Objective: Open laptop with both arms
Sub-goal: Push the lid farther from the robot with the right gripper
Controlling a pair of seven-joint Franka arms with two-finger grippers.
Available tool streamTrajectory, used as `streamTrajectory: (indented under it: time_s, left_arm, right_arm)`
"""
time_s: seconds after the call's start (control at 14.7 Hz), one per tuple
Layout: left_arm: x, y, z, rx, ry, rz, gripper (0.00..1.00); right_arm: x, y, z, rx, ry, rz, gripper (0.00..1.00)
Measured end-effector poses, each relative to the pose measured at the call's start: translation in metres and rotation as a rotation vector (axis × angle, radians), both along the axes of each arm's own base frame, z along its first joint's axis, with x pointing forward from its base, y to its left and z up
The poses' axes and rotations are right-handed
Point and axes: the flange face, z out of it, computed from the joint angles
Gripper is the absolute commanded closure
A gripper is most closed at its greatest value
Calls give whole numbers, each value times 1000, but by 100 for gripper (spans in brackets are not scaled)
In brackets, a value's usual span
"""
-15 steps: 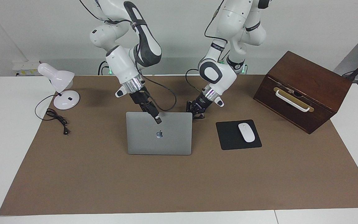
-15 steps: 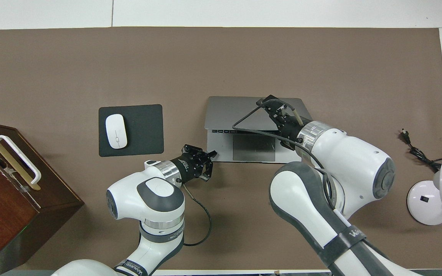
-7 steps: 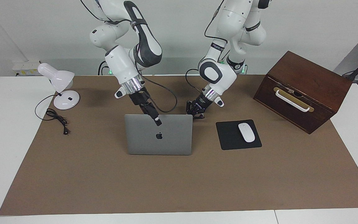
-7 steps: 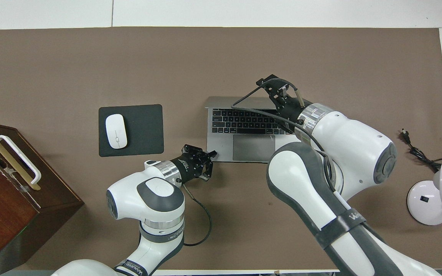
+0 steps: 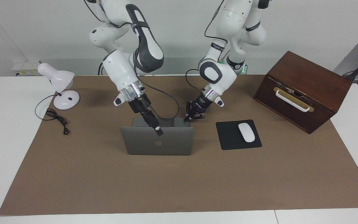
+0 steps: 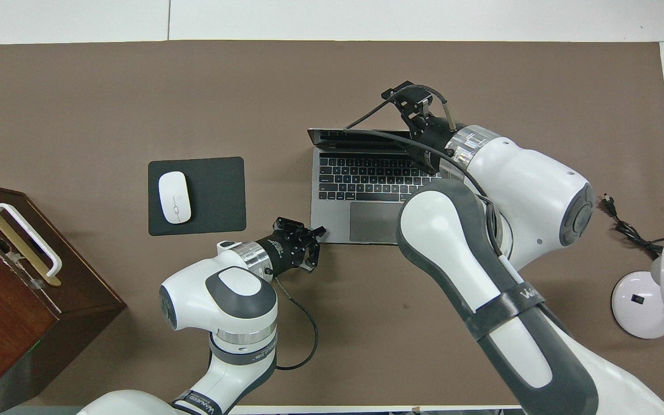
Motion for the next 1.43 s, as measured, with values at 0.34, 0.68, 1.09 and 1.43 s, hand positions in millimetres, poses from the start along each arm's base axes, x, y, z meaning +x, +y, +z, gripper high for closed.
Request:
streamTrajectory:
  time_s: [0.34,0.68,1.09,1.43]
  left_arm:
    - [0,0,0,0,0,0,100]
    - [0,0,0,0,0,0,100]
    - [0,0,0,-3,2,5,100]
    - [0,0,0,-3,3,5,100]
  right_arm:
    - [13,8,-13,3,-3,-11,0]
    - [31,15,-14,15,-27,1,0]
    - [46,16,-13,17,-34,8,0]
    - [58,17,-18,23,-39,-1,0]
